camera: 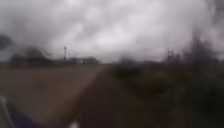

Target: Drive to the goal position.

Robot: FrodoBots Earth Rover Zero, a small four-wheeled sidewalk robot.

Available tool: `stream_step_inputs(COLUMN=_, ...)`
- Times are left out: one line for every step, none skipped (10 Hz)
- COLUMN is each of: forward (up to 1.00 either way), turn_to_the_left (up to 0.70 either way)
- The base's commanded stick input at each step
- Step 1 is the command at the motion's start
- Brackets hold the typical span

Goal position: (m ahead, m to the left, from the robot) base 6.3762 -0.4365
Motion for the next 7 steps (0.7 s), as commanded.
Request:
stream_step_inputs(forward=0.70, turn_to_the_left=0.00)
stream_step_inputs(forward=0.70, turn_to_the_left=0.00)
stream_step_inputs(forward=0.70, turn_to_the_left=0.00)
stream_step_inputs(forward=0.70, turn_to_the_left=0.00)
stream_step_inputs(forward=0.70, turn_to_the_left=0.00)
stream_step_inputs(forward=0.70, turn_to_the_left=0.00)
stream_step_inputs(forward=0.70, turn_to_the_left=0.00)
